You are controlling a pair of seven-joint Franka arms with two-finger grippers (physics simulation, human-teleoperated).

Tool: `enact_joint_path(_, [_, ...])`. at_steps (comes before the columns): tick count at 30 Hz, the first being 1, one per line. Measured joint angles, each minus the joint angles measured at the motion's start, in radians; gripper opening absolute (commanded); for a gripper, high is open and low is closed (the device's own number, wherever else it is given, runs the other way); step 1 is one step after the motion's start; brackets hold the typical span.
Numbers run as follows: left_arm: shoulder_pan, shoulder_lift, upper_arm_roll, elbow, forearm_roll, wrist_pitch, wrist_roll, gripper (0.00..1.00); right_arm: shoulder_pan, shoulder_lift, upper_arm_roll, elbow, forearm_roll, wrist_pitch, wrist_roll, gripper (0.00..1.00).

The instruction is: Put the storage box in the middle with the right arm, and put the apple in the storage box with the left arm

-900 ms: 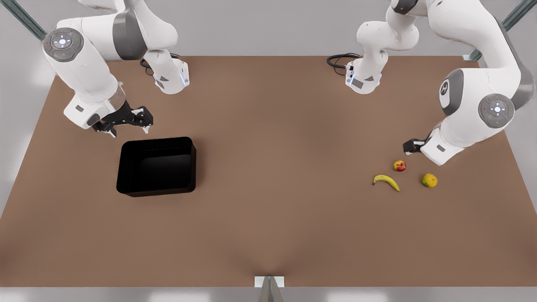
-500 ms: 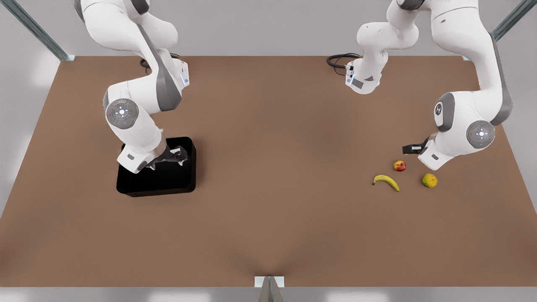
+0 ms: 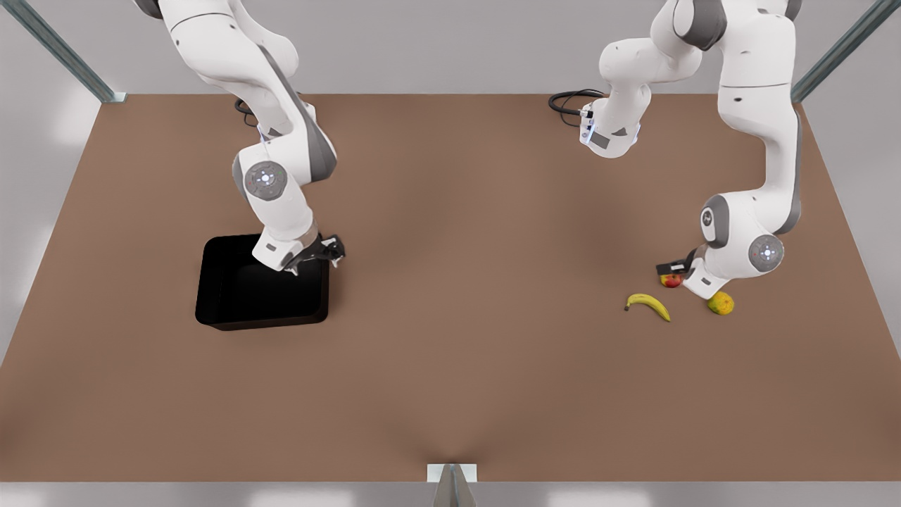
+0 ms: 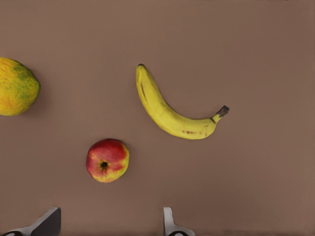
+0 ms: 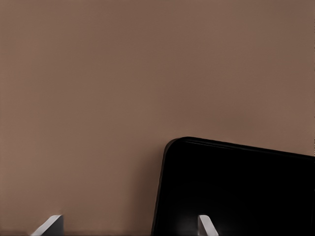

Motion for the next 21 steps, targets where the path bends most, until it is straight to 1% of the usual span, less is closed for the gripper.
enact_joint_path(3, [0.012,-0.058,0.0,-0.133,-0.036,0.069,-0.009,1.0,0.004,0.018,0.001,-0.056,0.001,0.052,0.005,1.0])
enact_joint_path(4, [0.021,-0.072,0.0,-0.15,-0.052,0.072,-0.009,1.0,0.007,0.023,0.001,-0.071,0.002,0.077,0.021,1.0])
enact_joint_path(10, [0.044,-0.056,0.001,-0.154,-0.097,0.071,0.003,1.0,0.019,0.122,-0.002,-0.08,0.002,0.157,0.028,1.0])
enact_joint_path(12, [0.054,-0.019,0.002,-0.144,-0.1,0.164,0.088,1.0,0.019,0.143,-0.003,-0.08,0.002,0.158,0.028,1.0])
enact_joint_path(13, [0.054,-0.005,0.004,-0.142,-0.1,0.239,0.161,1.0,0.017,0.156,-0.003,-0.1,0.002,0.196,0.028,1.0])
enact_joint_path(16, [0.061,0.014,0.005,-0.126,-0.1,0.268,0.172,1.0,0.019,0.197,-0.008,-0.117,0.002,0.235,0.028,1.0])
enact_joint_path(21, [0.055,0.035,0.005,-0.12,-0.101,0.268,0.17,1.0,0.014,0.198,-0.02,-0.117,-0.009,0.236,0.013,1.0])
